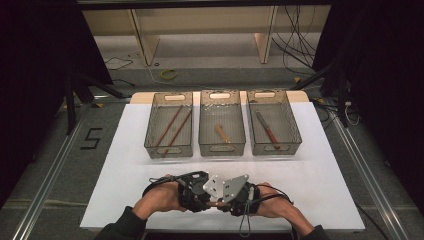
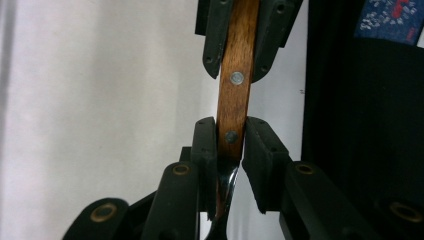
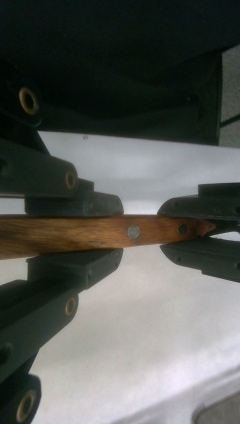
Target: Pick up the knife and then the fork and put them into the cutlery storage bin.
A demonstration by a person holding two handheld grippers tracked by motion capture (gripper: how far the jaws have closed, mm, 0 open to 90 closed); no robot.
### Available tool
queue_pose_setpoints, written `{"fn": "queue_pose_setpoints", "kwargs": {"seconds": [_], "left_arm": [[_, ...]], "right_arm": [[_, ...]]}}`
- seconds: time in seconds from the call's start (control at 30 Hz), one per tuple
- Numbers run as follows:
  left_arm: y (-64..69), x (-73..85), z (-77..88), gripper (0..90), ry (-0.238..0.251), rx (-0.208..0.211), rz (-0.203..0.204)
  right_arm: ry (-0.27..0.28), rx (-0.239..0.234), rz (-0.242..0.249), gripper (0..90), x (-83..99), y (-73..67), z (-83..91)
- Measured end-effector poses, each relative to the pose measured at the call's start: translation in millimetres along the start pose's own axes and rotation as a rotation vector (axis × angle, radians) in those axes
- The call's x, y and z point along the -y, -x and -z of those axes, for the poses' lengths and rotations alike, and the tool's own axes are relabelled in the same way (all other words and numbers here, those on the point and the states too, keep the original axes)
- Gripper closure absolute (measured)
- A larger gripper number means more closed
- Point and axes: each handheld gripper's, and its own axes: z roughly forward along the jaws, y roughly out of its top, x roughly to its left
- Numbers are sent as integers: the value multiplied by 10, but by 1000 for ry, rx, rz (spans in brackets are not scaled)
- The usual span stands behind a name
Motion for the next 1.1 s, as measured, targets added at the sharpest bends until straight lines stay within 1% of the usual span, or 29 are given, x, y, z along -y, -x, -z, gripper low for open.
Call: {"fn": "queue_pose_setpoints", "kwargs": {"seconds": [0.03,0.1,0.17,0.27,0.3,0.33,0.37,0.4,0.47,0.6,0.77,0.87,0.93,0.97,1.03,1.07,1.1], "left_arm": [[-2,3,8,742,7,-4,4],[-16,9,29,731,20,-16,11],[-28,11,41,712,42,-30,32],[-58,19,83,630,70,-73,60],[-72,27,101,593,91,-84,82],[-87,38,122,557,103,-90,99],[-97,51,143,531,114,-93,106],[-106,65,163,502,124,-104,116],[-124,91,197,435,142,-111,136],[-152,139,261,373,181,-125,168],[-184,204,332,318,239,-150,217],[-195,257,368,293,292,-176,256],[-200,302,398,278,330,-190,274],[-203,324,413,268,348,-193,288],[-209,371,432,254,374,-201,307],[-212,394,434,247,389,-206,321],[-216,421,434,240,406,-213,334]], "right_arm": [[9,0,0,759,1,10,5],[16,3,-19,760,1,13,20],[25,14,-33,760,1,24,38],[24,21,-45,760,14,42,50],[22,25,-46,760,18,42,47],[23,28,-49,760,19,41,44],[20,20,-56,760,19,41,44],[18,25,-61,761,18,39,46],[20,32,-68,761,24,54,52],[23,56,-97,761,44,89,74],[31,86,-125,761,76,139,108],[40,108,-155,761,100,176,139],[49,127,-175,761,120,205,163],[54,128,-185,761,131,225,177],[62,152,-208,761,153,255,205],[65,153,-217,761,165,273,222],[73,165,-223,761,175,285,236]]}}
